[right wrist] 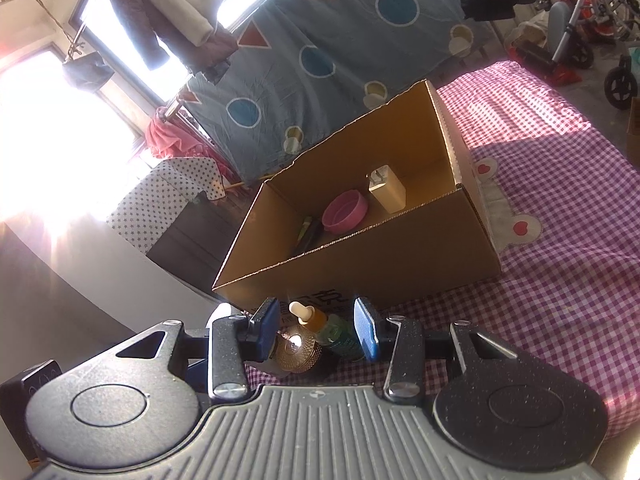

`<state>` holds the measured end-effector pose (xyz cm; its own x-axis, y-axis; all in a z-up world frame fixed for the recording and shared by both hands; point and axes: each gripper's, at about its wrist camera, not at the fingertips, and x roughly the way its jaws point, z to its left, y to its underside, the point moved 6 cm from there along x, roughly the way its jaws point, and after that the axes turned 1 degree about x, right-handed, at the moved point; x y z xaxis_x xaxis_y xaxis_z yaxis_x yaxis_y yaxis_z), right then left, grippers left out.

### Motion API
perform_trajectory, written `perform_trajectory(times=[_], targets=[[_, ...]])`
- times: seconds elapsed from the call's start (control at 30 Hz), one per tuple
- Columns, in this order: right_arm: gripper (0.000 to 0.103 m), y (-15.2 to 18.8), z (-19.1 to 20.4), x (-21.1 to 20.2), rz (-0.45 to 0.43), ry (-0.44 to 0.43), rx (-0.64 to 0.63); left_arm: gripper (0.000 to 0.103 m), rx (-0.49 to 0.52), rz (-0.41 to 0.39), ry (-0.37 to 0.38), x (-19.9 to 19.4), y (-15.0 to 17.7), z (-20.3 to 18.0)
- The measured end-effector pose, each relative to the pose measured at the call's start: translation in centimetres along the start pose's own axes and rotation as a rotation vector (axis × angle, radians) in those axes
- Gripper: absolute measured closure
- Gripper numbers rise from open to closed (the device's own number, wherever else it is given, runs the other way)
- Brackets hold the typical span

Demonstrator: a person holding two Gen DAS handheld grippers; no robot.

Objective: Organize rigid objects
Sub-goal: 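Close the right gripper around the green dropper bottle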

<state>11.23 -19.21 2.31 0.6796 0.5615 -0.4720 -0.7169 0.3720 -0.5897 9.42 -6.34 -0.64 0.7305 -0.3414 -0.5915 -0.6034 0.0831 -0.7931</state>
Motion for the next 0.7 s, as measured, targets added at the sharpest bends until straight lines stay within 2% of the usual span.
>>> perform_trajectory(times=[0.3,0.43,0.57,0.63,0.7], targets=[[0.059,0.4,0.3,2.4,0.052,0.026,-0.079,0.0,0.185,-0.048,-0.124,2.1,0.8,-1.5],[0.059,0.6,1.8,4.7,0.087,0.025,-0.16,0.001,0.23,-0.053,-0.133,3.5,1.1,-1.7],[0.059,0.9,3.0,7.2,0.123,0.036,-0.247,0.009,0.261,-0.054,-0.114,4.4,1.6,-2.1],[0.061,1.1,3.3,8.5,0.144,0.046,-0.278,0.018,0.269,-0.051,-0.114,4.8,1.7,-2.2],[0.065,1.2,3.5,9.7,0.163,0.052,-0.298,0.031,0.264,-0.038,-0.111,5.2,1.7,-2.0]])
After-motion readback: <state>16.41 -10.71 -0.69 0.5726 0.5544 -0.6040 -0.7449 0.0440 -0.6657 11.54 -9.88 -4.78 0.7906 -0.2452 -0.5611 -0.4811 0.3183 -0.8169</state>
